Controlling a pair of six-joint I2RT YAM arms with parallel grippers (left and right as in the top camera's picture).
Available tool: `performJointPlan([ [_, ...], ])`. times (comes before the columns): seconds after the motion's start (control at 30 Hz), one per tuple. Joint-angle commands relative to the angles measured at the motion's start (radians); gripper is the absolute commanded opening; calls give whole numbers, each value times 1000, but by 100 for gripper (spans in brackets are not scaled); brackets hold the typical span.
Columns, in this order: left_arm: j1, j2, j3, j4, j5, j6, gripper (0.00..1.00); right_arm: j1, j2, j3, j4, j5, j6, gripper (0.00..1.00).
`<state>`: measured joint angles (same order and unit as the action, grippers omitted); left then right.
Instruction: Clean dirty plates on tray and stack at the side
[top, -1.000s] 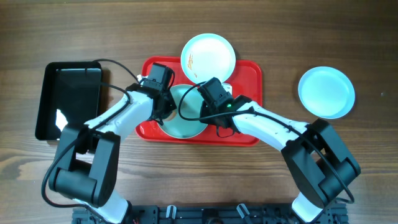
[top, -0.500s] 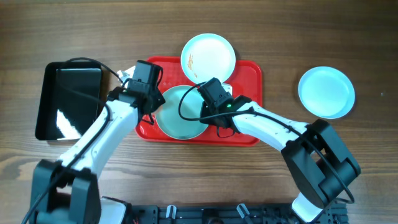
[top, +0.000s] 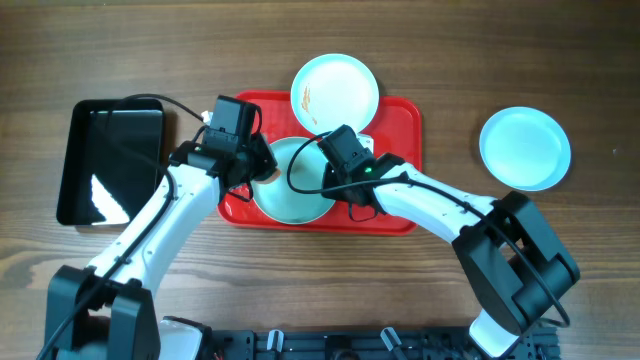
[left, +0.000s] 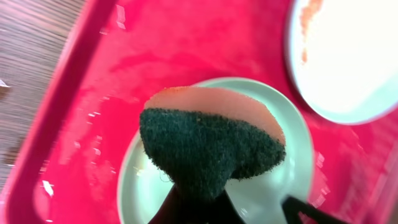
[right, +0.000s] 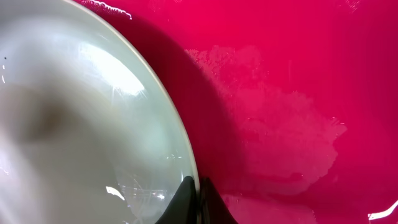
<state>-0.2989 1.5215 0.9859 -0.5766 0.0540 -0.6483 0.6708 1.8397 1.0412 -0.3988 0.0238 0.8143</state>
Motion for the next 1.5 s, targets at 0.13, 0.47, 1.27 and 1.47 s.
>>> performJointPlan([
  [0.13, -5, -33, -6, -24, 180, 42, 4, -8, 0, -9, -9, 41, 1, 4],
  [0.47, -92, 84, -6, -44, 161, 42, 4, -8, 0, -9, -10, 40, 0, 4],
  [1.27, -95, 226, -6, -22, 36, 42, 4, -8, 0, -9, -10, 40, 0, 4],
  [1.47, -94, 260, -6, -22, 31, 42, 4, -8, 0, -9, -13, 40, 0, 4],
])
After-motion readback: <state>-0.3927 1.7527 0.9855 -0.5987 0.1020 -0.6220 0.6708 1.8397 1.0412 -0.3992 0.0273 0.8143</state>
